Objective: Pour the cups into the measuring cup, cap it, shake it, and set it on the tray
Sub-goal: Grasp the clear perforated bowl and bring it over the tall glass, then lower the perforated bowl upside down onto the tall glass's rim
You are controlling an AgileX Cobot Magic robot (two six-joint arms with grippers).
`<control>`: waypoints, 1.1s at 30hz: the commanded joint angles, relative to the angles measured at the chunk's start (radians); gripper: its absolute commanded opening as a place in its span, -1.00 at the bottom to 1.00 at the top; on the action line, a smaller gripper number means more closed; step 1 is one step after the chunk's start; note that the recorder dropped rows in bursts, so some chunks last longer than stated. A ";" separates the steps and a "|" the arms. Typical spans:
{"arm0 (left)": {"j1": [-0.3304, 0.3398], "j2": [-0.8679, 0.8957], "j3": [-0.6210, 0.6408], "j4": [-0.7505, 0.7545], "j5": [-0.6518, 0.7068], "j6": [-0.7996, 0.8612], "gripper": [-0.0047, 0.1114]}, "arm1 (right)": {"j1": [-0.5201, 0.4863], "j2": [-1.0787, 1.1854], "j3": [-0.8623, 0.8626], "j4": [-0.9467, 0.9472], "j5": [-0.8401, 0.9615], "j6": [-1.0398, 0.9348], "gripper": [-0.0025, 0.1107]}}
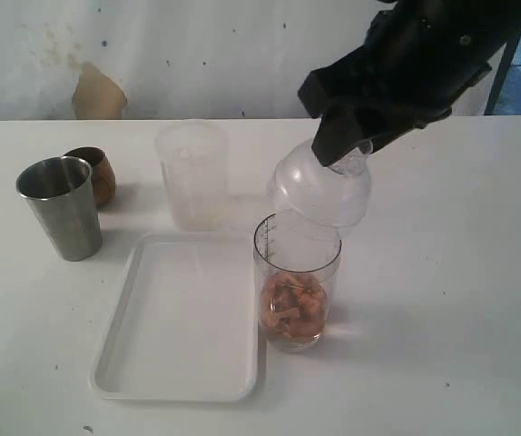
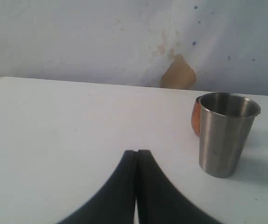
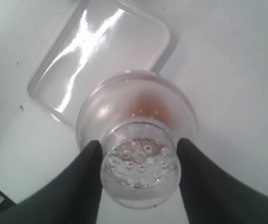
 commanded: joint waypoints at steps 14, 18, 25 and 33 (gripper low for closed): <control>0.001 -0.004 0.005 0.002 -0.010 -0.002 -0.92 | 0.174 0.047 -0.006 -0.085 0.004 0.086 -0.96; 0.001 -0.004 0.005 0.002 -0.010 -0.002 -0.92 | 0.174 0.061 -0.006 -0.087 0.004 0.086 -0.96; 0.001 -0.004 0.005 0.002 -0.010 -0.002 -0.92 | 0.174 0.065 -0.006 -0.098 0.004 0.093 -0.96; 0.001 -0.004 0.005 0.002 -0.010 -0.002 -0.92 | 0.174 0.084 -0.005 -0.099 0.004 0.093 -0.96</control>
